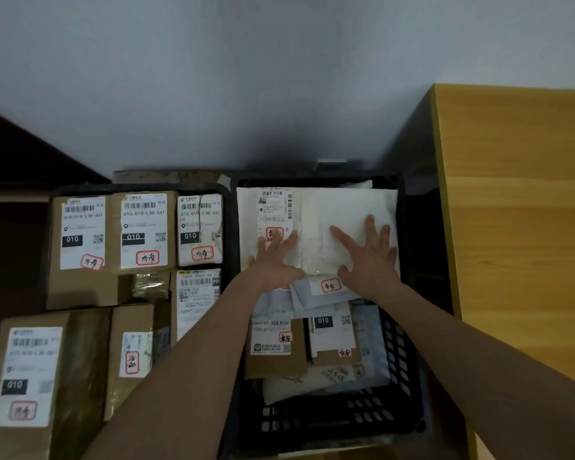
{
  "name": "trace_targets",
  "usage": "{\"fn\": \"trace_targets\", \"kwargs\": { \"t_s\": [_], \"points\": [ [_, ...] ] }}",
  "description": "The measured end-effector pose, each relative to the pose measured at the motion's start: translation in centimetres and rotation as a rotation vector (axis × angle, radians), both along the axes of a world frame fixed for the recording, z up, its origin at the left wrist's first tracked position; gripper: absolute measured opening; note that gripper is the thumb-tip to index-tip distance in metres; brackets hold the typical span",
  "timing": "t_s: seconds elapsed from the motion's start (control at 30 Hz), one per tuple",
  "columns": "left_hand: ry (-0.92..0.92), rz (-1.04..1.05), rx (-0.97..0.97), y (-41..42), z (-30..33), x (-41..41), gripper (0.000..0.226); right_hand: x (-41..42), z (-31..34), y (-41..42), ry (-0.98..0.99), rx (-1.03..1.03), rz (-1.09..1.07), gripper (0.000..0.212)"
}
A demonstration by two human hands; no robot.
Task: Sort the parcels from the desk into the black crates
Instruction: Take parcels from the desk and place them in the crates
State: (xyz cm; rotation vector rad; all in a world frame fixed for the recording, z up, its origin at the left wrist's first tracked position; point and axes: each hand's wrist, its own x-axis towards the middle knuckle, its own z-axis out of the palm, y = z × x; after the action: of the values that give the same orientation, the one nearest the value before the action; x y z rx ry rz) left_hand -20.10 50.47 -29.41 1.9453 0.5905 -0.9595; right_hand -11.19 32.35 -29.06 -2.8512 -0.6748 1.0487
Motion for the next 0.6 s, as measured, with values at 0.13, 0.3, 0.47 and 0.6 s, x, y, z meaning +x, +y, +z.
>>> {"fn": "trace_targets", "kwargs": {
  "t_s": [0.13,0.3,0.47,0.6],
  "points": [
    [-0.039,0.012,0.027,-0.3,-1.2,-0.4,0.092,0.5,-0.8,0.3,0.008,-0.014,0.006,0.084],
    [-0.009,0.04,-0.007,-0.1,-1.4,0.5,0.092,2.0,-0.7,0.2,0.072,-0.027,0.016,0.081],
    [-0.01,0.123,-0.004,0.1,0.0,0.4,0.085,2.5,1.1,-0.9,0.182,0.056,0.006,0.079],
    [-0.082,0.292,0.008,-1.1,1.9,-0.5,0.082,1.9,3.3,-3.2,0.118,0.276,-0.076,0.079]
  ]
}}
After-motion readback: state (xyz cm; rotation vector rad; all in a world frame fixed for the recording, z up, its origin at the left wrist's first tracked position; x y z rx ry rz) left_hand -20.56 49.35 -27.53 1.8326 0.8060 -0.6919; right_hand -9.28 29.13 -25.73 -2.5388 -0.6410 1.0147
